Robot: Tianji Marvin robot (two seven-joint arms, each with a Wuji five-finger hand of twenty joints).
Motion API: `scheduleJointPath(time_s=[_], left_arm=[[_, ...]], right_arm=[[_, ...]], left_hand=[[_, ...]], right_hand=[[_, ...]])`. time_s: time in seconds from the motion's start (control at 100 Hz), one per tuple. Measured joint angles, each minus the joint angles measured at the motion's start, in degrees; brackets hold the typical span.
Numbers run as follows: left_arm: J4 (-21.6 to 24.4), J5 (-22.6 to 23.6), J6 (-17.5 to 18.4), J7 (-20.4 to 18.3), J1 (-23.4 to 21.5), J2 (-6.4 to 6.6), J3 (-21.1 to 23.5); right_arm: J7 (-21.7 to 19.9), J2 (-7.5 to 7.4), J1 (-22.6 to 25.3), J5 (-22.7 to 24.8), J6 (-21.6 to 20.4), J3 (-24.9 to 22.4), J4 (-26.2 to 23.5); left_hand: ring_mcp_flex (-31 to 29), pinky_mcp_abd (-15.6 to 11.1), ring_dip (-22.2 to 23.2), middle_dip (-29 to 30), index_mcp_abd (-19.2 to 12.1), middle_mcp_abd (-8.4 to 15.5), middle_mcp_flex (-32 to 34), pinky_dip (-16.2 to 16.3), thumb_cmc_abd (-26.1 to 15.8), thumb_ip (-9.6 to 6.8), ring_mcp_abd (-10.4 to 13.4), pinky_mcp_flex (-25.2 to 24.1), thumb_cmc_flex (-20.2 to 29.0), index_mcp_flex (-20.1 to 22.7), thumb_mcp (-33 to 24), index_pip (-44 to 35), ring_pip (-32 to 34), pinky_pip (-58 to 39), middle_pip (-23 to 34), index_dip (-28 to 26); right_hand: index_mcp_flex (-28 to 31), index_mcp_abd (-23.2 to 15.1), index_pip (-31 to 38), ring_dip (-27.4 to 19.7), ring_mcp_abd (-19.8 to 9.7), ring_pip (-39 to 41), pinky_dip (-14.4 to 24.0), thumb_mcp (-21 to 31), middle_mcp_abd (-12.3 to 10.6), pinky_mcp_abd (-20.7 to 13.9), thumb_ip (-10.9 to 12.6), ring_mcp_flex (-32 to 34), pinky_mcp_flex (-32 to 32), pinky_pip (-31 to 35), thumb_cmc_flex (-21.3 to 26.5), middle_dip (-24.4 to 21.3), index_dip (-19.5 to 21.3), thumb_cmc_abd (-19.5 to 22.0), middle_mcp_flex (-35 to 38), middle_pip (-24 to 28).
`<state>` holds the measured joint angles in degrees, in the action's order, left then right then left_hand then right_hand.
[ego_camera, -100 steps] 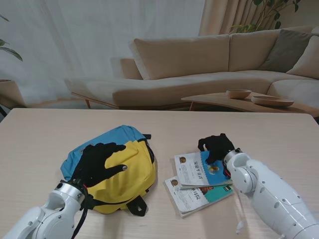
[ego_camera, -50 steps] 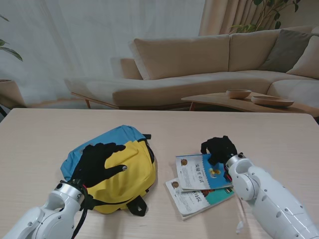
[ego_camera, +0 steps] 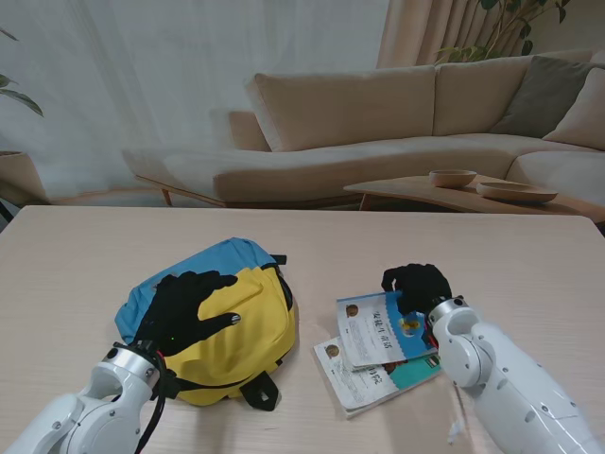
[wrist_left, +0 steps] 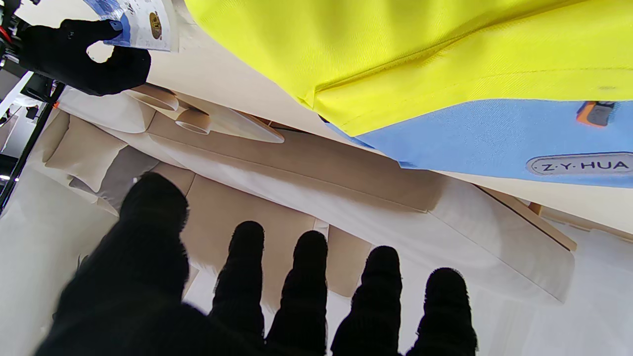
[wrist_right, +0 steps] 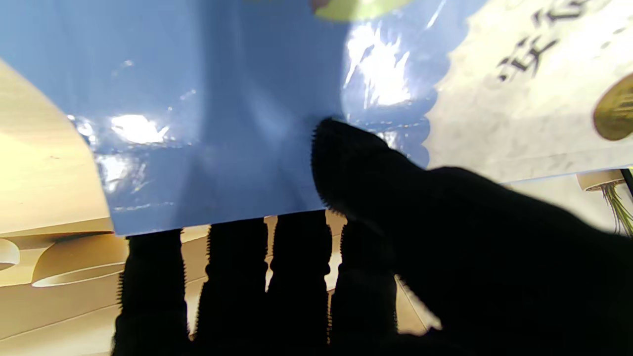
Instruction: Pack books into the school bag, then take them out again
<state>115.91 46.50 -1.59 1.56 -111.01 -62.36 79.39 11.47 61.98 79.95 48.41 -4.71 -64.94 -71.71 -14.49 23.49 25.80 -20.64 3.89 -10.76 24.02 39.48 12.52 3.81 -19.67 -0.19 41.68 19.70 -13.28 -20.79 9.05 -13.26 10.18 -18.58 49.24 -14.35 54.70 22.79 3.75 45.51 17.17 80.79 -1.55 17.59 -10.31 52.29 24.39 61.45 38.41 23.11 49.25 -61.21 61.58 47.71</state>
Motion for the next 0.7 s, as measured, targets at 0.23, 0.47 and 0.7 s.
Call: scheduleJointPath(time_s=[0.23, 0.47, 0.7], left_arm=[[0.0, -0.1, 0.1, 0.0, -0.1, 0.0, 0.1], [0.0, -0.1, 0.2, -0.2, -0.2, 0.01, 0.0], [0.0, -0.6, 0.1, -1.1, 0.6, 0.12, -1.1]], right_arm=[[-0.9, 0.23, 2.3, -0.9, -2.3, -3.2, -3.0], [-1.0, 0.43, 6.8, -1.0, -5.5, -8.4, -9.4], [-2.5, 0.78, 11.9, -3.7, -6.1, -13.9, -17.4]], left_hand=[[0.0, 0.0, 0.0, 0.0, 0.0, 0.0, 0.0, 0.0, 0.0, 0.0, 0.0, 0.0, 0.0, 0.0, 0.0, 0.0, 0.0, 0.0, 0.0, 0.0], [0.0, 0.0, 0.0, 0.0, 0.8, 0.0, 0.0, 0.0, 0.0, 0.0, 0.0, 0.0, 0.0, 0.0, 0.0, 0.0, 0.0, 0.0, 0.0, 0.0], [0.0, 0.0, 0.0, 0.0, 0.8, 0.0, 0.0, 0.0, 0.0, 0.0, 0.0, 0.1, 0.0, 0.0, 0.0, 0.0, 0.0, 0.0, 0.0, 0.0]], right_hand=[[2.7, 0.9, -0.4, -0.1, 1.3, 9.6, 0.8, 0.0, 1.7, 0.3, -0.2, 1.3, 0.4, 3.6, 3.3, 9.1, 5.2, -1.9, 0.5, 2.1], [7.0, 1.4, -3.7, -0.3, 2.1, 15.4, 3.4, -0.1, 2.3, 0.4, -0.2, -1.3, -0.2, 7.2, 4.3, 16.7, 5.4, -3.0, 0.2, 2.2], [7.7, 1.8, -3.8, -0.3, 3.5, 17.2, 5.5, -0.2, 3.2, 2.2, -0.2, -1.4, 0.5, 10.2, 5.3, 20.5, 7.5, -4.4, 0.2, 2.2]])
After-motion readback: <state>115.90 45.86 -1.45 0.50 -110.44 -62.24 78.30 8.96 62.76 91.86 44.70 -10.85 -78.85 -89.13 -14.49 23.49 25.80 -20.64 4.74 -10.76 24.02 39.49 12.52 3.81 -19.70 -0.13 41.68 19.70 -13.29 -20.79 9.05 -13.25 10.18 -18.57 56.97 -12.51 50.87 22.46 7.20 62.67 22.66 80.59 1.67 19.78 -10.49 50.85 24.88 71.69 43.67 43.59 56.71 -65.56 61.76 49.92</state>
